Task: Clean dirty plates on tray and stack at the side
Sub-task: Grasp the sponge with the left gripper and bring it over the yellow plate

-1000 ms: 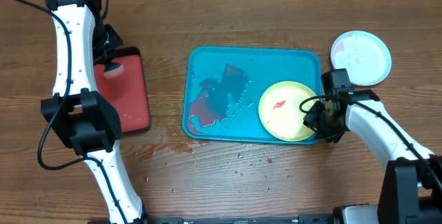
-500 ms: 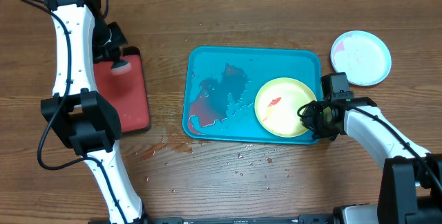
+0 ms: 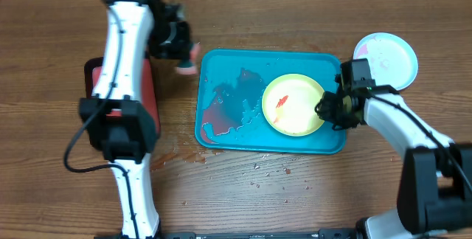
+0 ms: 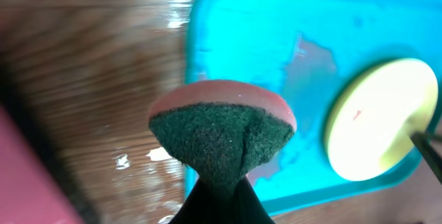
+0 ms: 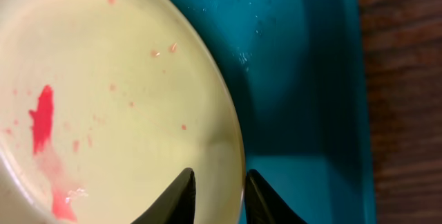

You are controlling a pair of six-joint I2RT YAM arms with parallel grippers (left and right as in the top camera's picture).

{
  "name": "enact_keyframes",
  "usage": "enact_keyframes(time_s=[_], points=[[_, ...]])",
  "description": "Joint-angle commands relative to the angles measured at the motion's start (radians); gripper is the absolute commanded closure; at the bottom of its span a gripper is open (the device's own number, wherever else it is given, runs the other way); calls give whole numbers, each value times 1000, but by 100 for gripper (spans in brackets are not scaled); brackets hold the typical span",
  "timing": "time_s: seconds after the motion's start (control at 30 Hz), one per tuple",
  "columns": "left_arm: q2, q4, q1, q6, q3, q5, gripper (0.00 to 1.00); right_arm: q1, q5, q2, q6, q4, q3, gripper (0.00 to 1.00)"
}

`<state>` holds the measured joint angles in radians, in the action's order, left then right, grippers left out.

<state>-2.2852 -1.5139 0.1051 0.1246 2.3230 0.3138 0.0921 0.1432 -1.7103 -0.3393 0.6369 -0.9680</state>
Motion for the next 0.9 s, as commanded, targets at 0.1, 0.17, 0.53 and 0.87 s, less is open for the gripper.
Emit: enact_keyframes(time_s=[0.1, 0.17, 0.53, 0.87], points=[[23, 34, 139, 74, -4, -99, 96, 2, 7, -127, -5, 4, -39, 76], [23, 44, 169, 75, -4, -107, 96, 2, 8, -130, -24, 3, -39, 75], [7, 129, 304, 138, -20, -103, 96, 2, 2, -130, 60, -62, -67, 96], [-17, 318, 429, 172, -205, 32, 96, 2, -11, -130, 104, -109, -67, 96]])
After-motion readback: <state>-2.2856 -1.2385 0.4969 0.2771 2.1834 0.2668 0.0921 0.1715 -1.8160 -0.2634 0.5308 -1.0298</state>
